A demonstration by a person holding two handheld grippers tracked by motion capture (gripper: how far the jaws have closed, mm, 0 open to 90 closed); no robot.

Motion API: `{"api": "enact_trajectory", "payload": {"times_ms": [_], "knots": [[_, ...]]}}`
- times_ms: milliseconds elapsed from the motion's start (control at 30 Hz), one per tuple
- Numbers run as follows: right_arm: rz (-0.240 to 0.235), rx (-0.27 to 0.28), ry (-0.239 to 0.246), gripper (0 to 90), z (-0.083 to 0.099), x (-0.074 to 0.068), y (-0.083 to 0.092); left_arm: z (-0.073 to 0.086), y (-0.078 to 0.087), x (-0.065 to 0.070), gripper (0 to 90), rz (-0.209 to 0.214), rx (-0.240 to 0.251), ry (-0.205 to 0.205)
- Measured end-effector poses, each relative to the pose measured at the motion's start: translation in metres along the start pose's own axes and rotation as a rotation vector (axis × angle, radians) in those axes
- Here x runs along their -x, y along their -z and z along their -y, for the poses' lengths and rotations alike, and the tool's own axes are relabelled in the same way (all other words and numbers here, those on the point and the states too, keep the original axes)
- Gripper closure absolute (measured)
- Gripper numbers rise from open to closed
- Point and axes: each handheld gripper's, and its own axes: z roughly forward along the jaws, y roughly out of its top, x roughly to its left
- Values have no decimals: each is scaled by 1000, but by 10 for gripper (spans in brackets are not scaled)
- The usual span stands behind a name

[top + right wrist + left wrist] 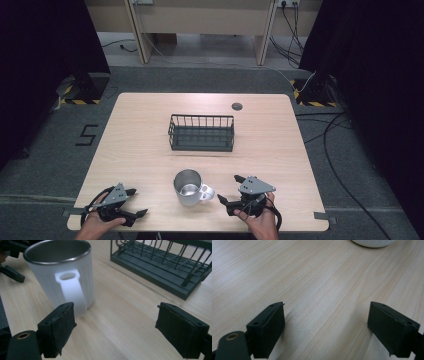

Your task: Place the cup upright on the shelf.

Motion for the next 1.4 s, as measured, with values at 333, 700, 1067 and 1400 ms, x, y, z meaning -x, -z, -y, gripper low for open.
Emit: {"api": "enact_trajectory", "payload": {"times_ms": [333, 700, 1067, 1400], "knots": [[-43, 53, 14, 151, -14, -12, -2, 0, 0, 0, 138, 0, 1, 2], [-81, 91, 44, 151, -27, -22, -10, 0, 0, 0, 138, -2, 0, 0], [-113, 100, 65, 151, -34, -29, -22, 0, 0, 0, 138, 0, 0, 0], [-144, 100, 84, 151, -40, -36, -36, 0, 0, 0, 138, 0, 0, 0]]}}
